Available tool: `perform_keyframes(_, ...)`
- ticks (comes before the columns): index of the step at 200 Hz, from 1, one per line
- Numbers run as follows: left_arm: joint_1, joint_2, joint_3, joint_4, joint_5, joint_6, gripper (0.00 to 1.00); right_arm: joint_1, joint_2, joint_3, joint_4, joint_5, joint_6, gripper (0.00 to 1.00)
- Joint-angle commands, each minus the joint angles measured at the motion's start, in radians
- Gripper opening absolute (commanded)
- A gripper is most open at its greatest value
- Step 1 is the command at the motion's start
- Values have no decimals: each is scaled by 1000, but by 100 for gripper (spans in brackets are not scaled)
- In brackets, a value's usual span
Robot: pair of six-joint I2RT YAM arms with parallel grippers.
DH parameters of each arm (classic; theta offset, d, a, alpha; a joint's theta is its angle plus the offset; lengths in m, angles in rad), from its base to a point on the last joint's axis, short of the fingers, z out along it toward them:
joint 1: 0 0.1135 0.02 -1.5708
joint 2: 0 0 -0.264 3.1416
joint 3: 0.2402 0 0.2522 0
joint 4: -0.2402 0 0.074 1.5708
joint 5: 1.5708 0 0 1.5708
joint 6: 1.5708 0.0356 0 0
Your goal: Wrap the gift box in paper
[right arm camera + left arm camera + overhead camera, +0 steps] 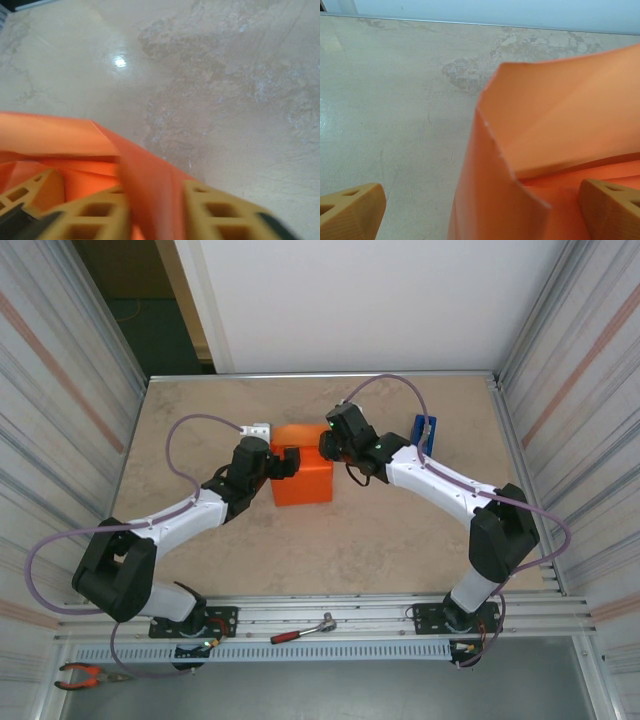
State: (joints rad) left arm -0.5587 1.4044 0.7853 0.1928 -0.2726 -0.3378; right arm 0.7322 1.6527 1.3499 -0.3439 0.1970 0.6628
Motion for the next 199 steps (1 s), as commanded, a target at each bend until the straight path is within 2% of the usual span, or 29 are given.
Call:
perform_keyframes(1,-5,8,-9,-69,-32,8,98,-6,-4,29,-1,-44,-12,17)
perform_keyframes(10,-6,9,-8,-70,-35,8,98,-6,-23,21,1,-48,-6,36)
perform_keyframes(32,-4,8,-8,-75,-39,10,98,-5,-110,-43,21,-55,10,58)
perform_keyframes(43,-5,6,-7,-75,-41,12,98,-9,-164,-90,32,-41,21,64)
perform_keyframes(68,-4,6,-4,-78,-43,17,98,-61,-260,-199,51,-72,87,64)
perform_keyframes(78,-5,7,-2,-78,-45,17,98,-95,-285,-243,69,-111,123,60)
perform_keyframes(84,-5,8,-2,-79,-46,18,98,-115,-294,-272,89,-132,144,54)
perform_keyframes(106,-5,13,-2,-81,-48,18,98,-191,-297,-350,193,-264,232,13)
perform_keyframes(115,-6,14,-2,-81,-49,19,98,-209,-283,-370,240,-308,263,0)
perform_keyframes(145,-6,18,2,-83,-50,19,98,-213,-211,-370,347,-374,316,0)
perform_keyframes(199,-10,25,8,-85,-50,22,98,-167,-104,-313,409,-377,343,0)
